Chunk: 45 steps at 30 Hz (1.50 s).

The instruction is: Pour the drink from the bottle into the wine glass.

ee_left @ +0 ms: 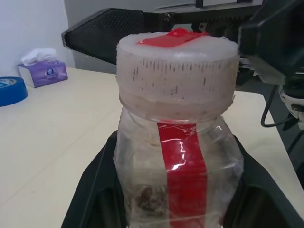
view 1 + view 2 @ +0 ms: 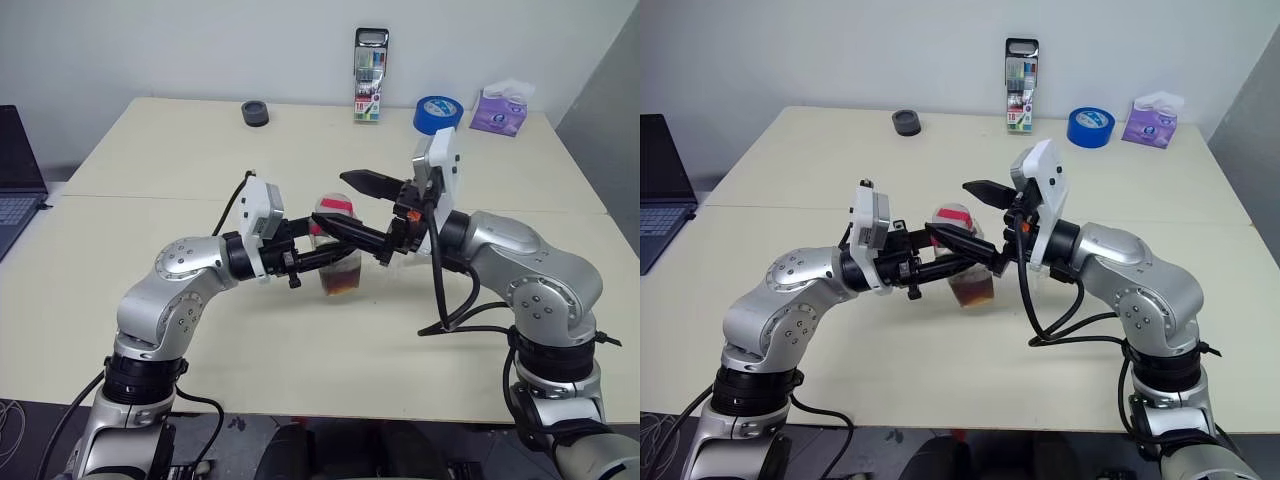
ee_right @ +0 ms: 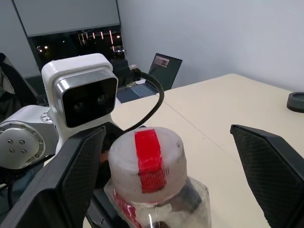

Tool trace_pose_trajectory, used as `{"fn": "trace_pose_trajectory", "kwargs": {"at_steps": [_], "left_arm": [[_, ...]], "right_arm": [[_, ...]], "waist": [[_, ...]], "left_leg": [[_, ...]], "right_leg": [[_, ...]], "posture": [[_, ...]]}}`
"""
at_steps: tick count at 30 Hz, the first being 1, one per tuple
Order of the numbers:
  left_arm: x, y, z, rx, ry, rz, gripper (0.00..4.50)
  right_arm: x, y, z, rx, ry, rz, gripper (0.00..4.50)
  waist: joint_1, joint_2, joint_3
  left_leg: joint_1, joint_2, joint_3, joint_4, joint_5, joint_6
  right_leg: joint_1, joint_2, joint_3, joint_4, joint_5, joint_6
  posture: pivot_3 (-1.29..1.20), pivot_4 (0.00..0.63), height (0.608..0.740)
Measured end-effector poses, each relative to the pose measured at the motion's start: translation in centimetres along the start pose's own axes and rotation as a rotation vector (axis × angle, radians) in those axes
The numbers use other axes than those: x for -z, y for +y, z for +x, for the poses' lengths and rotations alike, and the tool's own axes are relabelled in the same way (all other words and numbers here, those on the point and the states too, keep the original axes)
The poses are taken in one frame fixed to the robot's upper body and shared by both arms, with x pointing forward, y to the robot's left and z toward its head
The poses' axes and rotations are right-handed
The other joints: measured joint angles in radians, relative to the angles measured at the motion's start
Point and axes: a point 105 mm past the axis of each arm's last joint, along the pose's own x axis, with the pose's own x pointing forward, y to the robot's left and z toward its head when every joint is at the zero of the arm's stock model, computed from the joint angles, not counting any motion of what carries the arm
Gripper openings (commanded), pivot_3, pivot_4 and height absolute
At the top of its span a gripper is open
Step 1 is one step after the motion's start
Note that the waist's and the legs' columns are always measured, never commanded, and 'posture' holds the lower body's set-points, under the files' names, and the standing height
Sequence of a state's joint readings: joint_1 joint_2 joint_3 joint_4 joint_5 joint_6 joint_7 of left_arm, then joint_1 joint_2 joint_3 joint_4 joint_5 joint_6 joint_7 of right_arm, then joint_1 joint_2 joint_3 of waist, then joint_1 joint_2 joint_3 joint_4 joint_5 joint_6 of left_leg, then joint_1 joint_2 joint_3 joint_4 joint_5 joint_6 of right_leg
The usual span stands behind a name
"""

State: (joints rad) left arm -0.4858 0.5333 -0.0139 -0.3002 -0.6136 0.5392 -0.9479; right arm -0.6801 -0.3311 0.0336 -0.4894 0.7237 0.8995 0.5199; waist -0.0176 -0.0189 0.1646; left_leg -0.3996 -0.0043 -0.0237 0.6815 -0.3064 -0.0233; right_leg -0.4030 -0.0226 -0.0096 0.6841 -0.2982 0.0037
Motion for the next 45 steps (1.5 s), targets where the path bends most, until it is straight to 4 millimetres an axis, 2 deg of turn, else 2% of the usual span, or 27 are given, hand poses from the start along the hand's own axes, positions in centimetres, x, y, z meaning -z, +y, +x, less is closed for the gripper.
{"fn": "trace_pose_trajectory", "kwargs": {"at_steps": [1, 7, 15, 20, 26, 31, 33, 34, 36, 38, 41, 45], "left_arm": [[0.0, 0.0, 0.0, 0.004, 0.001, 0.001, 1.89], [0.2, 0.2, -0.1, -0.003, 0.011, -0.007, 1.89], [0.2, -0.1, 0.0, 0.000, 0.018, -0.003, 1.89], [-0.6, -1.1, -0.1, 0.047, 0.011, -0.005, 1.89], [-0.3, -1.0, -0.4, 0.049, 0.050, -0.017, 1.89], [0.1, -0.8, -0.2, 0.040, 0.053, -0.038, 1.89], [0.0, -0.8, -0.3, 0.039, 0.047, -0.035, 1.89], [-0.1, -0.8, -0.3, 0.043, 0.042, -0.031, 1.89], [-0.4, -0.7, -0.6, 0.034, 0.030, -0.011, 1.89], [-0.6, -0.5, -0.7, 0.024, 0.026, 0.000, 1.89], [-0.7, -0.5, -0.5, 0.029, 0.013, 0.001, 1.89], [-0.6, -0.4, -0.4, 0.029, 0.011, -0.005, 1.89]], "right_arm": [[0.0, 0.0, 0.0, 0.001, 0.001, -0.003, 3.90], [0.2, 0.7, 0.2, -0.045, 0.012, -0.020, 1.84], [0.1, 0.7, 0.0, -0.107, 0.028, -0.024, 1.81], [-1.0, 0.2, -0.1, -0.387, 0.086, -0.081, 1.81], [-0.8, -1.1, 1.0, -0.615, 0.136, -0.111, 1.81], [-0.3, -2.4, 0.8, -0.599, 0.163, -0.144, 3.58], [-0.1, -3.5, -0.8, -0.530, 0.197, -0.134, 4.30], [0.0, -4.0, -1.9, -0.483, 0.221, -0.132, 4.45], [0.9, -4.2, -4.5, -0.392, 0.282, -0.099, 4.45], [1.3, -3.1, -4.9, -0.375, 0.285, -0.069, 4.45], [0.1, -0.8, -3.3, -0.295, 0.164, -0.068, 4.45], [-0.6, 0.3, -1.6, -0.172, 0.072, -0.085, 4.45]], "waist": [[-0.001, 0.000, 0.000], [-0.007, 0.000, 0.000], [-0.009, 0.000, 0.000], [-0.011, 0.000, 0.000], [-0.015, 0.000, 0.000], [-0.009, 0.000, 0.000], [-0.001, 0.000, 0.000], [0.004, 0.000, 0.000], [0.012, 0.000, 0.000], [0.008, 0.000, 0.000], [-0.009, 0.000, 0.000], [-0.012, 0.000, 0.000]], "left_leg": [[0.000, 0.000, 0.000, 0.000, 0.000, 0.000], [0.000, 0.000, 0.000, 0.000, 0.000, 0.000], [0.000, 0.000, 0.000, 0.000, 0.000, 0.000], [0.001, 0.000, 0.000, 0.000, 0.000, 0.001], [0.001, 0.000, 0.001, 0.001, 0.000, 0.001], [-0.001, 0.000, 0.000, 0.002, 0.000, 0.001], [-0.002, 0.000, 0.000, 0.002, 0.000, 0.001], [-0.003, 0.000, 0.000, 0.002, 0.000, 0.001], [-0.003, 0.000, 0.000, 0.002, 0.000, 0.001], [-0.002, 0.000, 0.001, 0.001, 0.000, 0.001], [0.000, 0.001, 0.000, 0.001, 0.001, 0.000], [0.001, 0.000, 0.000, 0.002, 0.002, 0.000]], "right_leg": [[0.000, 0.000, 0.000, 0.000, 0.000, 0.000], [0.000, 0.000, 0.000, 0.000, 0.000, 0.000], [0.000, 0.000, 0.000, 0.001, 0.000, 0.000], [0.000, 0.000, 0.000, 0.001, 0.000, 0.000], [0.000, 0.000, 0.000, 0.003, 0.000, 0.000], [-0.001, 0.000, 0.000, 0.001, 0.000, 0.000], [0.000, -0.001, -0.001, -0.001, 0.000, 0.000], [0.000, -0.001, -0.001, -0.002, 0.000, 0.000], [0.000, -0.001, -0.001, -0.003, 0.000, 0.000], [-0.001, -0.001, 0.001, -0.001, 0.000, 0.000], [-0.001, 0.000, 0.001, 0.004, 0.000, 0.000], [-0.001, 0.000, 0.001, 0.008, 0.000, 0.000]], "posture": [[0.00, 0.150, 0.740], [0.00, 0.150, 0.740], [0.00, 0.150, 0.740], [0.00, 0.150, 0.740], [0.00, 0.150, 0.740], [0.00, 0.150, 0.740], [0.00, 0.150, 0.740], [0.00, 0.150, 0.740], [0.00, 0.150, 0.740], [0.00, 0.150, 0.740], [0.00, 0.150, 0.740], [0.00, 0.150, 0.740]]}}
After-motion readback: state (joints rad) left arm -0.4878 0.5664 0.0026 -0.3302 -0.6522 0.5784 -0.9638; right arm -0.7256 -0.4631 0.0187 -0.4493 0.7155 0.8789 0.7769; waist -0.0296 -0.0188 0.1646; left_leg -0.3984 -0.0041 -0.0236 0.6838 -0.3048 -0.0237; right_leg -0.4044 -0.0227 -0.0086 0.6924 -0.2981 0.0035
